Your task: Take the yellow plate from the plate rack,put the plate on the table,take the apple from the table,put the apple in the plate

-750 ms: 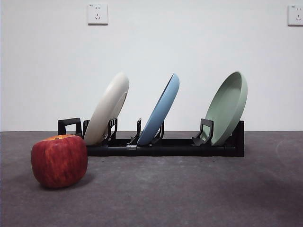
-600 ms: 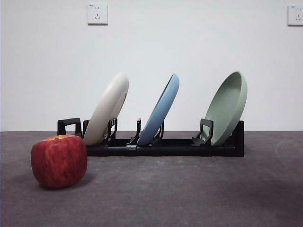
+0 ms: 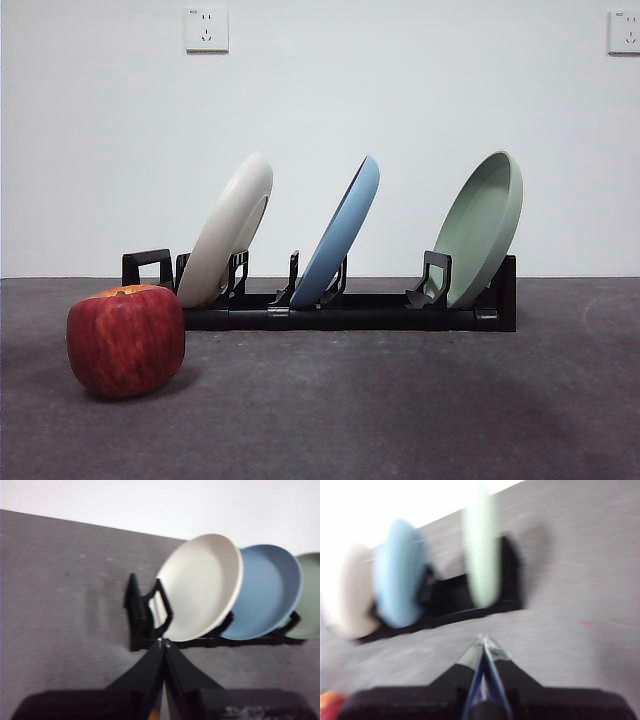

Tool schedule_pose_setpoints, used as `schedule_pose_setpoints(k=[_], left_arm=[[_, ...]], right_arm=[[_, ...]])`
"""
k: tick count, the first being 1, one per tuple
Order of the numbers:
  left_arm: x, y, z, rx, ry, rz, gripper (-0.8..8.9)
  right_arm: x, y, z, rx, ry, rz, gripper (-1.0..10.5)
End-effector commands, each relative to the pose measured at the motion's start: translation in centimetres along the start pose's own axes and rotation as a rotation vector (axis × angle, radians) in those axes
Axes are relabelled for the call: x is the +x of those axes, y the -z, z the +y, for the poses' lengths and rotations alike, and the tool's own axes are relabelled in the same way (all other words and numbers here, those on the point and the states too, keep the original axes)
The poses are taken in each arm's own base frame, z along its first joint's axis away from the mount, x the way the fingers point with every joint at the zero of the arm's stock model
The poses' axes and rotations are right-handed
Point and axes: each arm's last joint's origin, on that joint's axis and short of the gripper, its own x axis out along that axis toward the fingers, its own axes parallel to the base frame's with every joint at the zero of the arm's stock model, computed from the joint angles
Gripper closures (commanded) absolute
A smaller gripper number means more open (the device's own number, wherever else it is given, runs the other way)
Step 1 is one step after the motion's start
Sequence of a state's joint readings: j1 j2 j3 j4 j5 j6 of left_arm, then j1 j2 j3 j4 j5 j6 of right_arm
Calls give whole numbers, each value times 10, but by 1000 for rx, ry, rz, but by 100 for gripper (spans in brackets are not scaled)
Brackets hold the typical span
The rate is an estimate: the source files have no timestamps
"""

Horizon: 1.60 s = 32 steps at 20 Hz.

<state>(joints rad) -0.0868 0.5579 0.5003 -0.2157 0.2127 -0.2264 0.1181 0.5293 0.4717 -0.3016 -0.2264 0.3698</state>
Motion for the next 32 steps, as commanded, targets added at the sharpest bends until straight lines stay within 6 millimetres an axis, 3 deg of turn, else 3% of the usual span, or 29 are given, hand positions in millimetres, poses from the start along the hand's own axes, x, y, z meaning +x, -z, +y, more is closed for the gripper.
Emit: schedule_pose_setpoints(k=[1,7,9,12,17,22,26,32], left_arm=[[11,-21,-4,26,63,27,820],[49,-76,-15,10,276,118,817],[64,-91,-17,-4,273,164,809],[88,-110,-21,-12,274,208,585],[134,-132,-37,-18,310,298,589],[189,-137,-53,-20,334,446,589],[227,-125,-65,-3,303,509,589],[244,-107,-76,58,237,540,589]], right_arm=[[6,-17,9,-19,-94,66,955],[27,-60,25,-117,-217,239,935],[33,-71,29,-119,-244,253,825],[39,-81,32,-121,-261,259,692],[40,-83,32,-121,-264,260,692],[40,-83,32,-120,-264,261,693],[40,-82,32,-118,-261,266,693],[40,-82,32,-118,-256,268,694]])
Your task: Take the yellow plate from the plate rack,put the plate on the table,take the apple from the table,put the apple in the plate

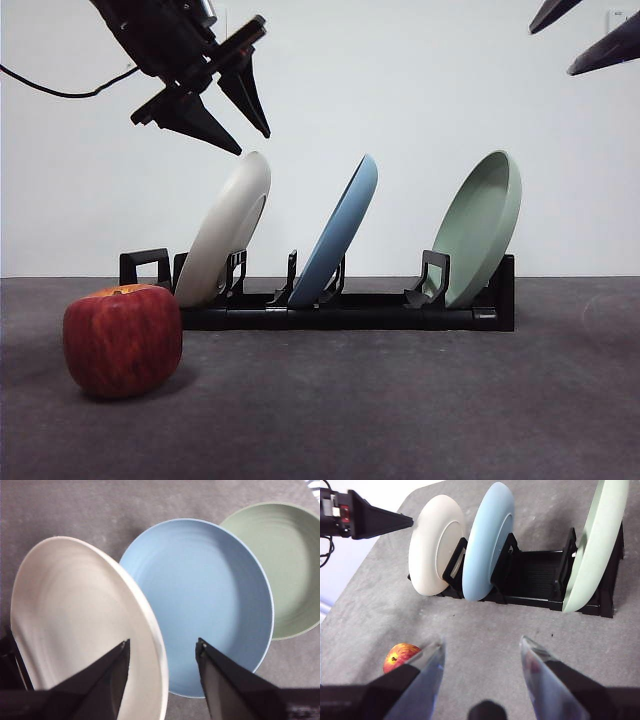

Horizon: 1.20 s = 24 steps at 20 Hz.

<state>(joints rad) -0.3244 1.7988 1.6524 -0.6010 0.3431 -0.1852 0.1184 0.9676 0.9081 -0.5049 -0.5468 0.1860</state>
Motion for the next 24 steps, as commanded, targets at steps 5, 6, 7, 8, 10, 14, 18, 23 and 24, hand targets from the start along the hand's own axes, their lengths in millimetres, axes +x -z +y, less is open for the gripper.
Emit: schedule_pose_setpoints(k=[5,6,7,8,10,14,18,23,24], left_arm=[[12,3,-1,36,-19,15,589],[14,4,0,34,-20,23,590],[17,5,1,32,-21,31,592],[20,6,2,30,-22,38,593],[22,6,3,28,-23,45,595],[22,7,2,34,-22,54,817],[22,7,2,76,-20,55,822],[-9,-4,-8,91,-16,7,822],[-20,-8,-14,98,-10,-9,822]], right_arm=[[0,-1,0,-13,1,-1,694],[0,-1,0,-13,1,0,694],[0,-1,0,-11,1,2,694],[0,0,0,-9,2,5,694],[0,1,0,-5,3,11,694],[0,1,0,-3,4,15,695],[0,1,0,-3,5,14,695],[0,-1,0,-13,1,-2,695],[0,-2,1,-17,1,-8,695]])
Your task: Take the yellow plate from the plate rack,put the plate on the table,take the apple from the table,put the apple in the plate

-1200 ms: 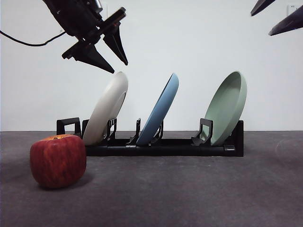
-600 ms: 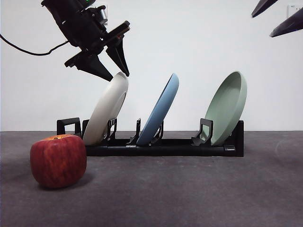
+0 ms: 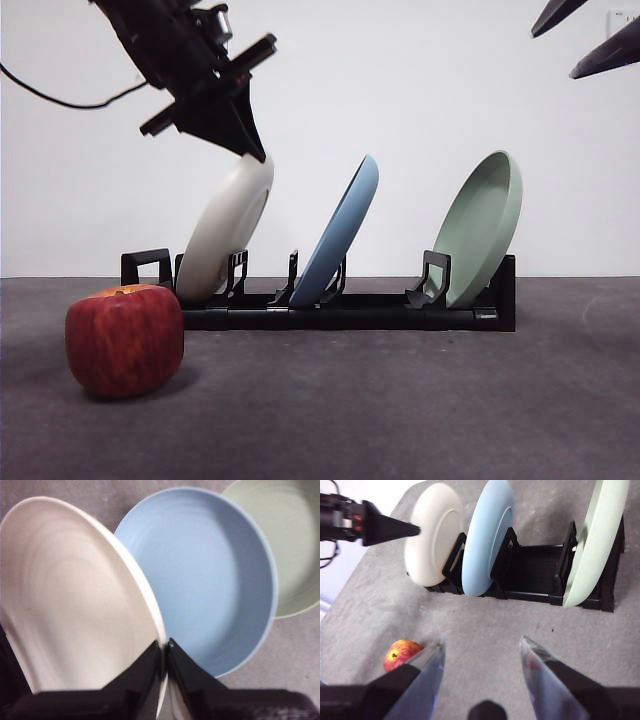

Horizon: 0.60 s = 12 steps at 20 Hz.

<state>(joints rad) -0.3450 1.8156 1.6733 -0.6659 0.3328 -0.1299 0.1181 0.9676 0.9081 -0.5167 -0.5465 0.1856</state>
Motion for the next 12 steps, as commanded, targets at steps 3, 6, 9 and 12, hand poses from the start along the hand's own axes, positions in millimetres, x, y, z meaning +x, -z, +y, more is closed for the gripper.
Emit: schedule_pose_setpoints(k=[3,6,9,12], left_arm=[[-64,-14,-32,109,34,-89,822],[-100,-4,-59,196,70,-93,822],[-136,13,-88,292,116,-80,822],[-163,32,-115,386,176,-67,822]], right_arm=[[-3,-8,4,-32,-4,-34,695],[-6,-13,7,-44,-6,-53,695],[-10,-19,10,-57,-8,-75,696],[-16,-28,14,-73,37,-117,696]])
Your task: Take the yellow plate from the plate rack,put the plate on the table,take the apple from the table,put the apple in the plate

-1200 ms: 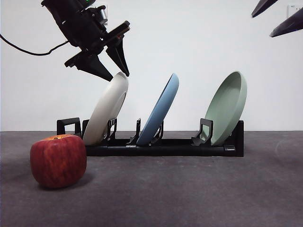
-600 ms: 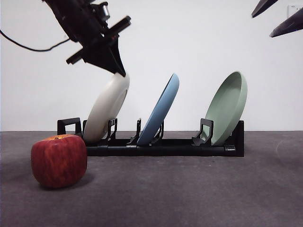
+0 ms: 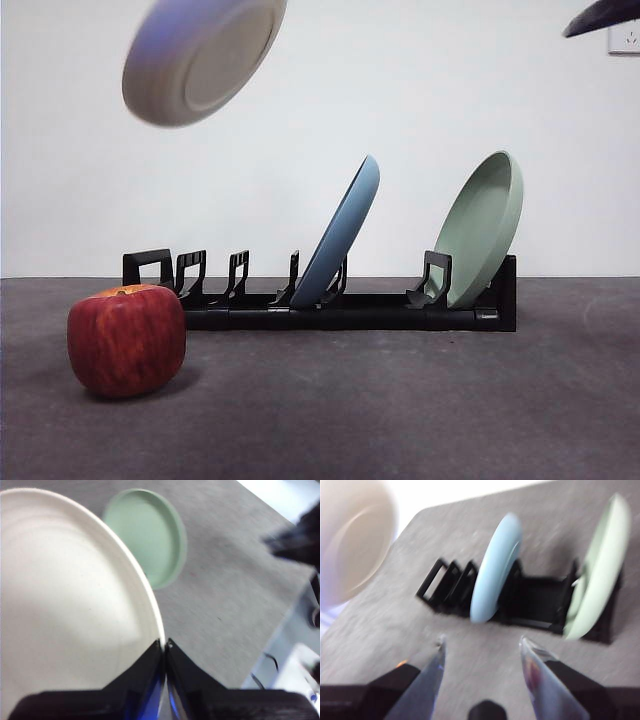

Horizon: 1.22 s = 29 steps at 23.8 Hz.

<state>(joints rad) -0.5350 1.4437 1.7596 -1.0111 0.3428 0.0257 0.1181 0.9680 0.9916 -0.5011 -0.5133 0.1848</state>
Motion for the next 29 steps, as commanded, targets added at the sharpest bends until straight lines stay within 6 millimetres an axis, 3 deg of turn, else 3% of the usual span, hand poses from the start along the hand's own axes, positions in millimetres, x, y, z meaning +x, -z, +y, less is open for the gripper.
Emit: schedule_pose_setpoints(k=[1,5,9,13,19,29], left_arm=[[-12,4,-24,102,52,-10,822],[-10,13,-57,179,112,58,822],[13,21,-95,284,81,136,822],[33,31,-112,340,59,194,822],[81,61,-121,332,25,213,822],[160,135,-123,330,18,240,822]], right_arm=[[-5,-11,4,-31,19,-42,696],[-18,-29,15,-67,7,-106,697],[-31,-46,26,-102,-5,-170,697],[-39,-53,31,-116,-9,-194,697],[-45,-59,36,-127,-14,-214,697],[-43,-59,35,-125,-13,-210,697]])
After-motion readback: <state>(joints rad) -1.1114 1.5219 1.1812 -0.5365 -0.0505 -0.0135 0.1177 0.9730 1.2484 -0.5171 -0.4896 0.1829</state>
